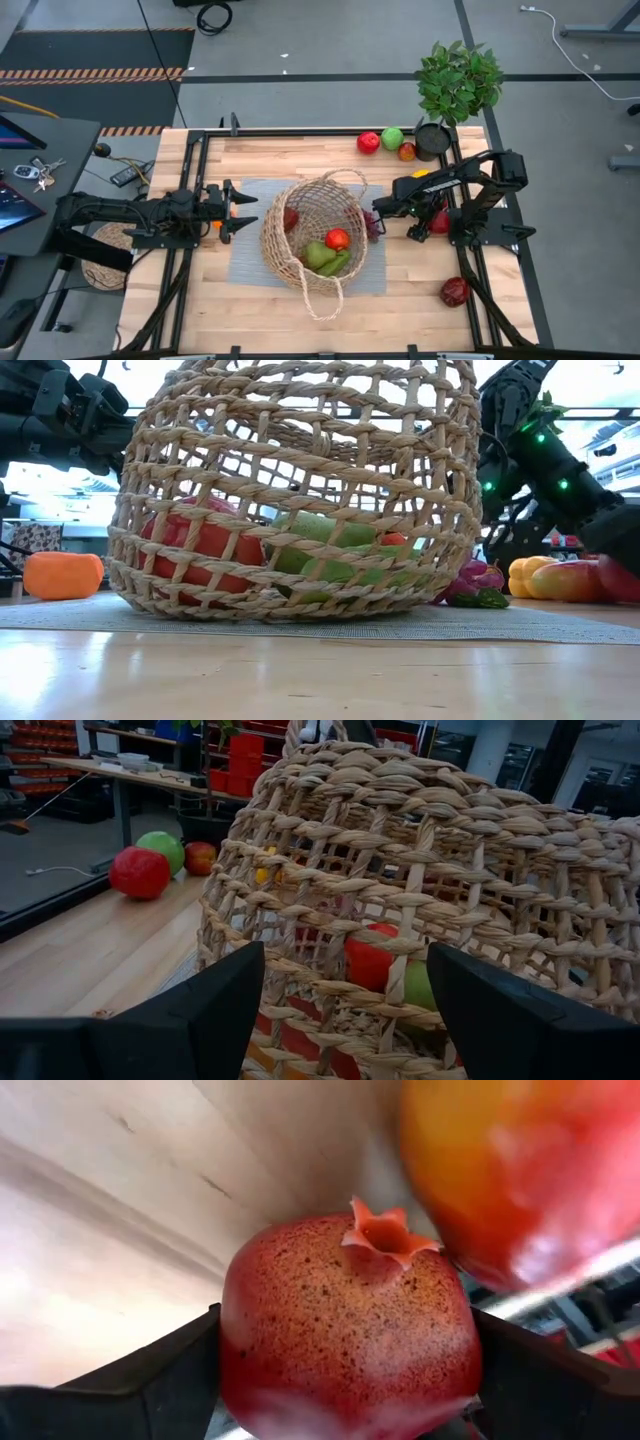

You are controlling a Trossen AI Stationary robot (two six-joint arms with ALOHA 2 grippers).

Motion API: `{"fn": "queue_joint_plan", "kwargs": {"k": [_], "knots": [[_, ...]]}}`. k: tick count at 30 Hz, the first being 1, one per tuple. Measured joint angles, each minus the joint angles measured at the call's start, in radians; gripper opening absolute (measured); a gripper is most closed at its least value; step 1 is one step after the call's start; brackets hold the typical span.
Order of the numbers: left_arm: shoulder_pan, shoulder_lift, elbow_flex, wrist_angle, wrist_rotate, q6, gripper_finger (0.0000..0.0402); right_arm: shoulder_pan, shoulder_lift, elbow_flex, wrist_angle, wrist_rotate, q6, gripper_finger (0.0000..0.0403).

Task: Build produce basket
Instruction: Put the pomegranate into the basket

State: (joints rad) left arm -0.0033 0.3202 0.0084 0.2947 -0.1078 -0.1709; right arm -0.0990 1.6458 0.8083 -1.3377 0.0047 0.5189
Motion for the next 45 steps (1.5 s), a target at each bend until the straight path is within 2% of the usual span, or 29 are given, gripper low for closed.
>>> {"fn": "queue_joint_plan", "kwargs": {"k": [11, 15, 19, 28, 34, 45], "knots": [[0.0, 0.0, 0.0, 0.0, 0.0, 0.0, 0.0286, 0.081, -0.123, 0.205, -0.155, 0.035, 0.051, 0.0369], [0.0, 0.0, 0.0, 0.0, 0.0, 0.0, 0.0286, 0.097, -0.16, 0.278, -0.236, 0.116, 0.105, 0.037], [0.0, 0.0, 0.0, 0.0, 0.0, 0.0, 0.0286, 0.099, -0.213, 0.329, -0.232, 0.205, 0.145, 0.037], [0.0, 0.0, 0.0, 0.0, 0.0, 0.0, 0.0286, 0.102, -0.306, 0.426, -0.221, 0.483, 0.266, 0.0371], [0.0, 0.0, 0.0, 0.0, 0.0, 0.0, 0.0286, 0.125, -0.389, 0.476, -0.039, 0.551, 0.23, 0.0372], [0.0, 0.0, 0.0, 0.0, 0.0, 0.0, 0.0286, 0.199, -0.52, 0.484, 0.499, 0.581, 0.008, 0.0374]]}}
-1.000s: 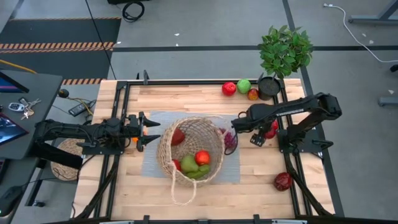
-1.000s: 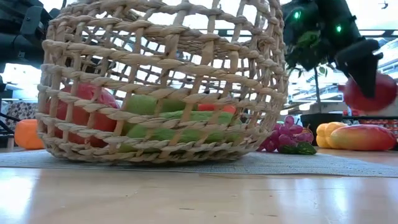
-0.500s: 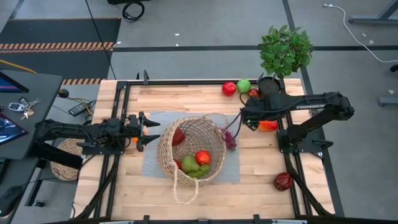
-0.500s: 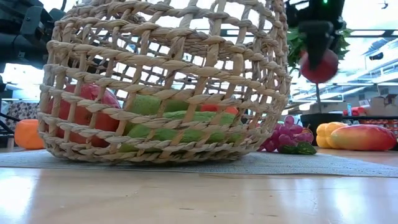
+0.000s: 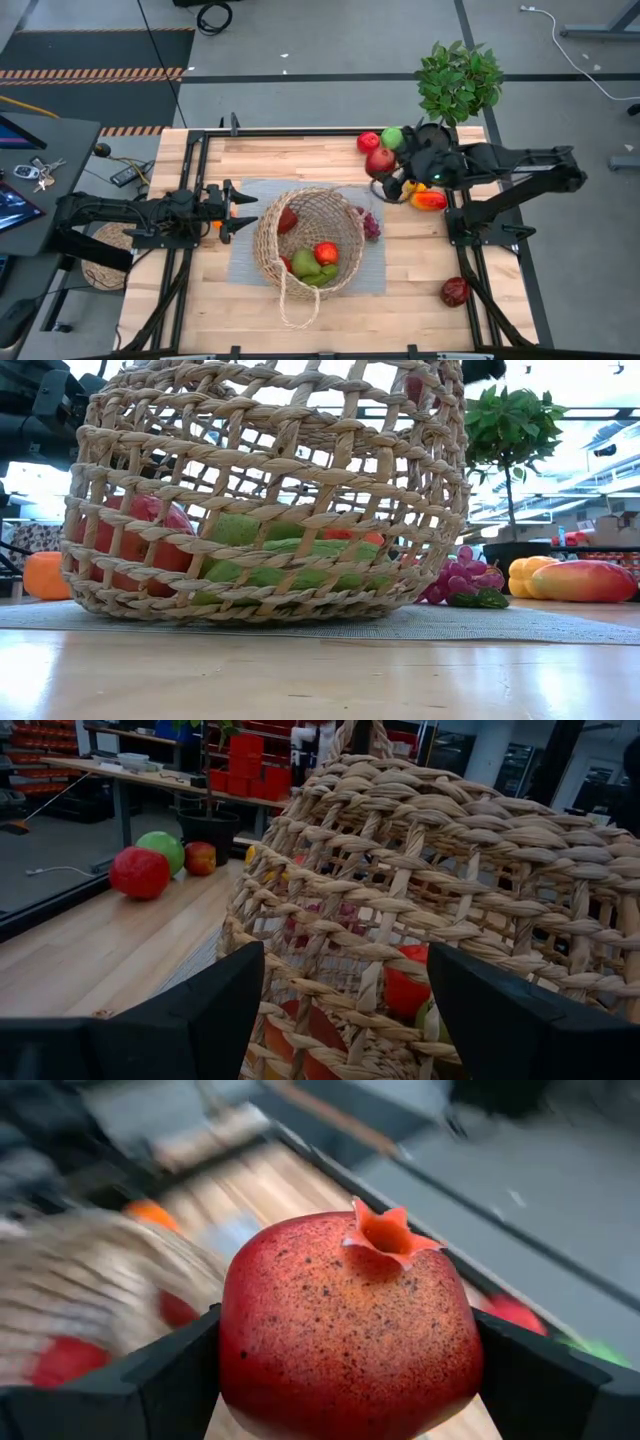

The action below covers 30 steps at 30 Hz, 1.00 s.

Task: Build produce basket
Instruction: Put the pomegranate into the basket

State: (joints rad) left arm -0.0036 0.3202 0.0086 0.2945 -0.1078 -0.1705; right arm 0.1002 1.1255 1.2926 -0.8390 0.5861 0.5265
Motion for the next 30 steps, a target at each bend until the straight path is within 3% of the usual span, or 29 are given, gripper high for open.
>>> {"fn": "queue_joint_plan", "kwargs": {"k": [6, 16, 30], "knots": [[0.0, 0.0, 0.0, 0.0, 0.0, -0.001, 0.0286, 0.09, 0.019, 0.001, 0.334, -0.037, -0.187, 0.0375], [0.0, 0.0, 0.0, -0.001, 0.0, 0.0, 0.0286, 0.226, 0.166, 0.0, 0.673, -0.098, -0.381, 0.0375], [0.0, 0.0, 0.0, 0.0, 0.0, 0.0, 0.0286, 0.259, 0.285, 0.0, 0.753, -0.144, -0.457, 0.0375]]}}
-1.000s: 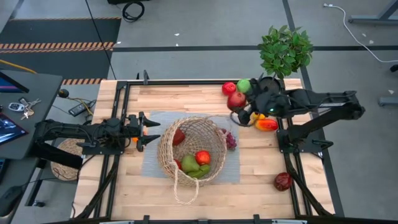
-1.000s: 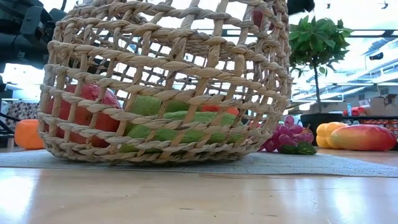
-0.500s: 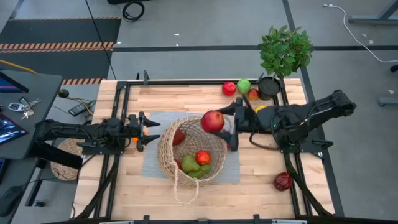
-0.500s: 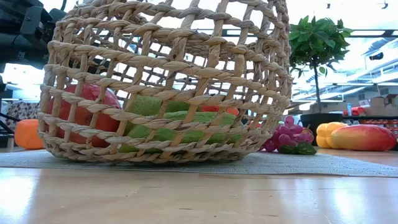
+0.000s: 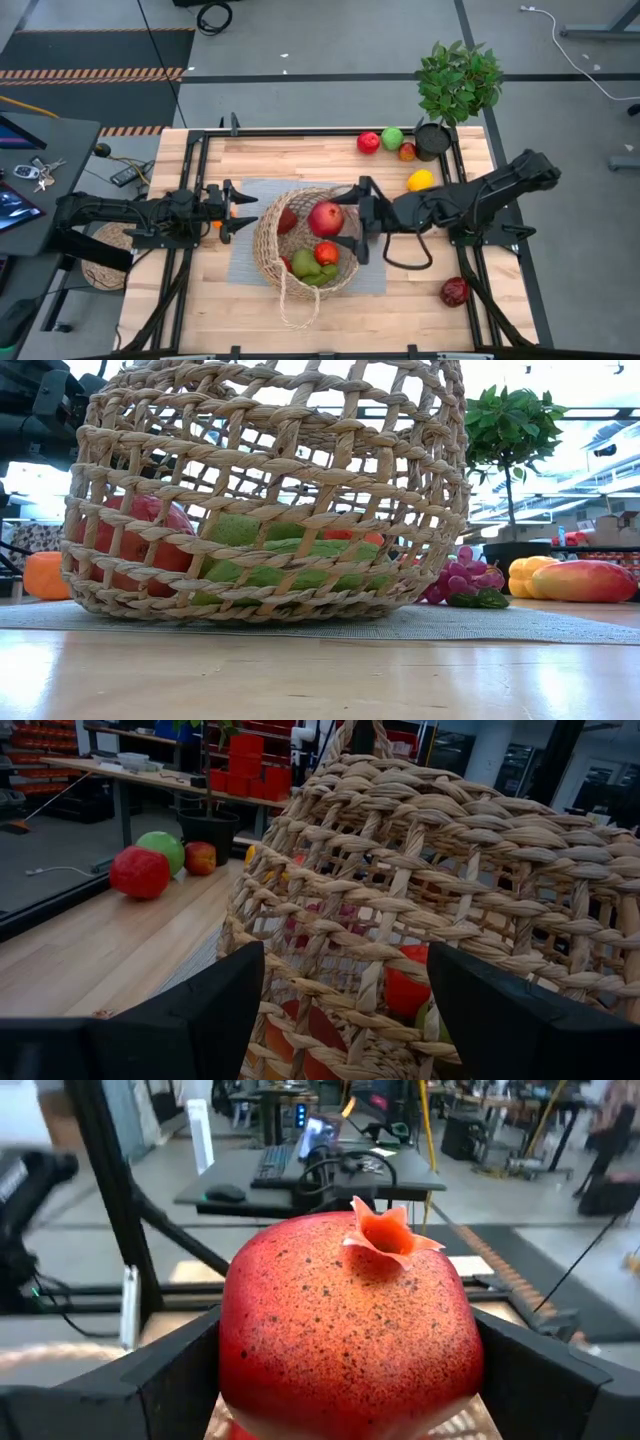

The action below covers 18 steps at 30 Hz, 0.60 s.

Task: Build produce basket
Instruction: Put the pomegranate into the basket

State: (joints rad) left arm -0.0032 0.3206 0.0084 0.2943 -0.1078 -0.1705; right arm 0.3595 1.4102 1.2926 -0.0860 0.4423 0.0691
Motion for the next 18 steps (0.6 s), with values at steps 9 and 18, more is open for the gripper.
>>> {"fn": "queue_joint_plan", "kwargs": {"k": [9, 18], "knots": [[0.0, 0.0, 0.0, 0.0, 0.0, 0.0, 0.0286, 0.0, 0.083, 0.0, 0.085, -0.013, -0.363, 0.0375], [0.0, 0.0, 0.0, 0.0, 0.0, 0.0, 0.0286, 0.012, 0.145, 0.0, 0.162, -0.018, -0.726, 0.0375]]}}
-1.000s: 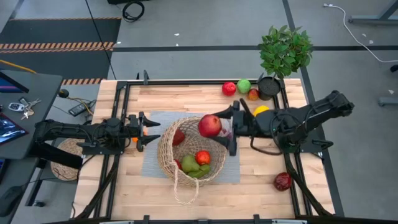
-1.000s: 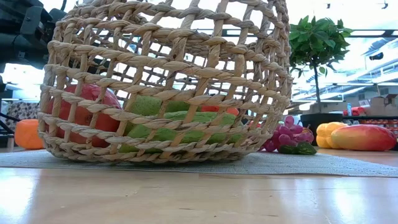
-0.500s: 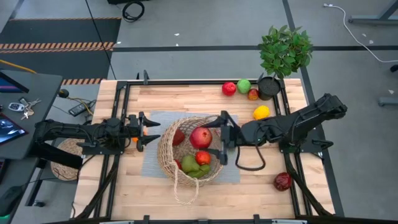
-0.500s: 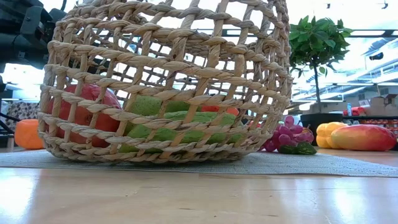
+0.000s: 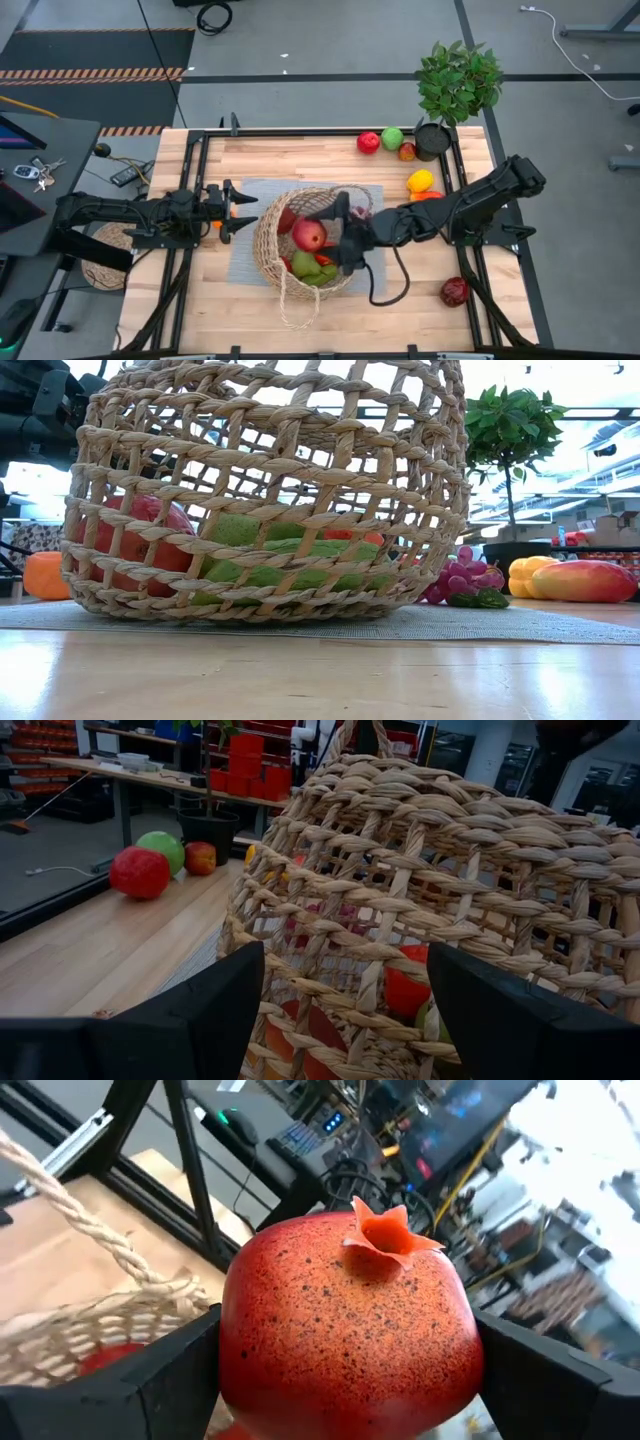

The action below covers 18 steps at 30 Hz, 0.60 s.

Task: Build produce basket
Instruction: Put the pomegranate into the basket

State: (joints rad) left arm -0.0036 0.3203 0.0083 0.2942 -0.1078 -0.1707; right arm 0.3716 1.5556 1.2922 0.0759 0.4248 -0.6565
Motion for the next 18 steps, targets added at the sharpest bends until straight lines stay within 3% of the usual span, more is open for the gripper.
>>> {"fn": "queue_joint_plan", "kwargs": {"k": [11, 15, 18], "knots": [[0.0, 0.0, 0.0, 0.0, 0.0, 0.0, 0.0286, 0.021, -0.002, 0.0, -0.013, 0.053, -0.206, 0.0375], [0.0, 0.0, 0.0, 0.0, 0.0, 0.0, 0.0286, 0.021, -0.002, 0.0, -0.011, 0.053, -0.137, 0.0375], [0.0, 0.0, 0.0, 0.0, 0.0, 0.0, 0.0286, 0.02, -0.002, 0.0, -0.026, 0.053, 0.02, 0.0375]]}}
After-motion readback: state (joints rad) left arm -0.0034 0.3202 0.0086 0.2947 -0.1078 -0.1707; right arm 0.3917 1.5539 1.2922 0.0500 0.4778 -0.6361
